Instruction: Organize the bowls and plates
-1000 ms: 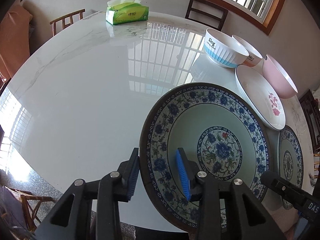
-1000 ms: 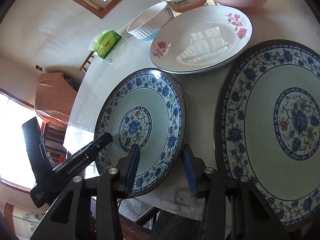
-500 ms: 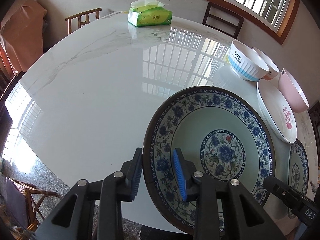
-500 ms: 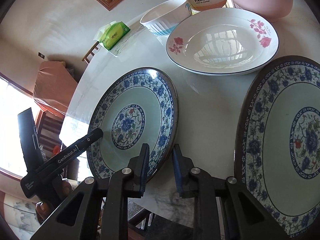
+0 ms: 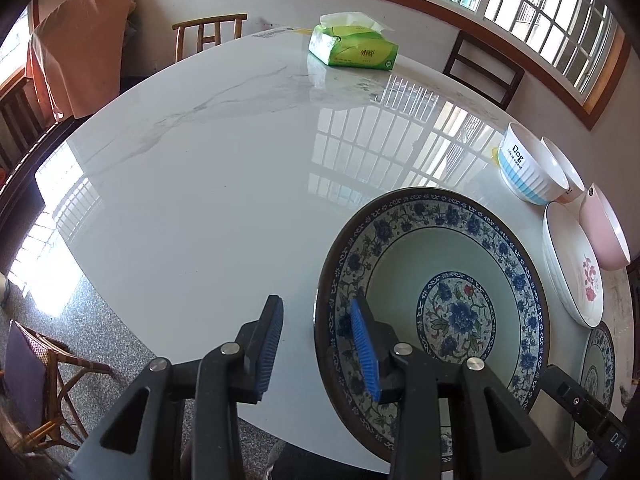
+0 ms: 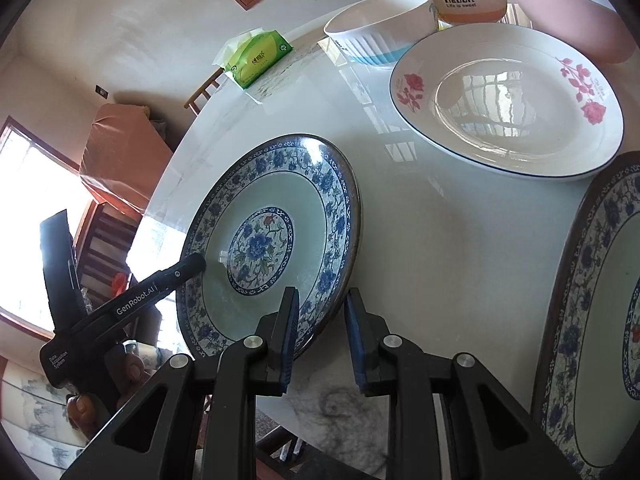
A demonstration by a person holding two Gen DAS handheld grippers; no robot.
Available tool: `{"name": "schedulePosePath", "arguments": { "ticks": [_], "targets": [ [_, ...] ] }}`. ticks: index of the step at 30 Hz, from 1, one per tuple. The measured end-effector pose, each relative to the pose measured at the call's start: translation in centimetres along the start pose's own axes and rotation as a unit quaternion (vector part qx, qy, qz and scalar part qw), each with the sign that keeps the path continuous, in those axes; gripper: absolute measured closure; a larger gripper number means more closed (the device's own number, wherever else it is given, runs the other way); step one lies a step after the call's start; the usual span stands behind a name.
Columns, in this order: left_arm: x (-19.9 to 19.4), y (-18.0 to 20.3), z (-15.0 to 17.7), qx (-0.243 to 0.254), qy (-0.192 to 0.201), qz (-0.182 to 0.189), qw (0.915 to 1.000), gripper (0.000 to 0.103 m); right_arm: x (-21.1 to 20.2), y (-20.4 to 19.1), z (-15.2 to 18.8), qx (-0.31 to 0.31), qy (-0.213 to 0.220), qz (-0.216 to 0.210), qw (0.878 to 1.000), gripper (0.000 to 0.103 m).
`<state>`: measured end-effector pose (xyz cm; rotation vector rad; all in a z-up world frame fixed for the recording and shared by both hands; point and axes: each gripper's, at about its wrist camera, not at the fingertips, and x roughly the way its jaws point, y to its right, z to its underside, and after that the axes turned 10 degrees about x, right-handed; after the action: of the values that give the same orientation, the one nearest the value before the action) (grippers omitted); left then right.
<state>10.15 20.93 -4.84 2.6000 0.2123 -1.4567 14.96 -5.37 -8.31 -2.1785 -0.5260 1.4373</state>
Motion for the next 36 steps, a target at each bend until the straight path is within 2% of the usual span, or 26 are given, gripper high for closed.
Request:
{"name": "schedulePosePath", "arguments": {
  "ticks": [2, 5, 7, 10, 12, 15, 17, 21, 23, 26, 30, 36],
  "targets": [
    [-1.0, -0.5, 0.3, -0.013, 0.007, 0.006, 0.9999, 0.065, -0.9, 0.1, 0.0, -0.001, 0.009, -0.009, 1.000, 0.079],
    [-2.7, 0.3, 0.7, -0.003, 0.018, 0.011, 0.9998, 0.065, -3.3, 0.4, 0.3, -0.010, 0.033, -0.023, 0.999, 0.077],
    [-4.0, 1.8, 1.2, 0.011, 0.025, 0.026, 0.9993, 0.065, -5.1, 0.9, 0.4, -0.006, 0.044, -0.045, 0.998, 0.071],
    [-5.8, 5.5, 1.9, 0.059, 0.031, 0.054, 0.9963, 0.065, -8.0, 2.2, 0.9, 0.000, 0.057, -0.062, 0.996, 0.064],
    [-6.7, 8.7, 2.5, 0.098, 0.029, 0.083, 0.9913, 0.064, -10.3, 3.6, 1.5, 0.007, 0.072, -0.062, 0.995, 0.063],
    [-7.2, 13.5, 3.6, 0.145, -0.002, 0.152, 0.9777, 0.064, -14.5, 6.2, 2.3, 0.014, 0.099, -0.050, 0.994, 0.056],
    [-6.9, 16.9, 4.1, 0.169, -0.020, 0.183, 0.9682, 0.064, -17.8, 8.2, 2.9, 0.018, 0.124, -0.030, 0.992, 0.051],
    [-5.8, 22.0, 4.7, 0.197, -0.055, 0.215, 0.9550, 0.064, -23.7, 11.5, 3.8, 0.009, 0.169, 0.028, 0.985, 0.043],
    [-4.7, 23.4, 4.8, 0.192, -0.073, 0.220, 0.9538, 0.064, -25.4, 13.2, 4.2, 0.001, 0.176, 0.057, 0.983, 0.041],
    [-3.3, 24.4, 5.0, 0.185, -0.091, 0.222, 0.9530, 0.064, -26.4, 16.5, 4.0, 0.026, 0.183, 0.064, 0.981, 0.041],
    [-2.1, 24.7, 5.1, 0.177, -0.108, 0.212, 0.9550, 0.064, -24.8, 20.7, 2.7, 0.079, 0.159, 0.001, 0.984, 0.041],
    [-1.1, 24.7, 5.3, 0.152, -0.126, 0.208, 0.9579, 0.064, -21.2, 23.0, 1.3, 0.101, 0.126, -0.036, 0.986, 0.041]
  ]
}}
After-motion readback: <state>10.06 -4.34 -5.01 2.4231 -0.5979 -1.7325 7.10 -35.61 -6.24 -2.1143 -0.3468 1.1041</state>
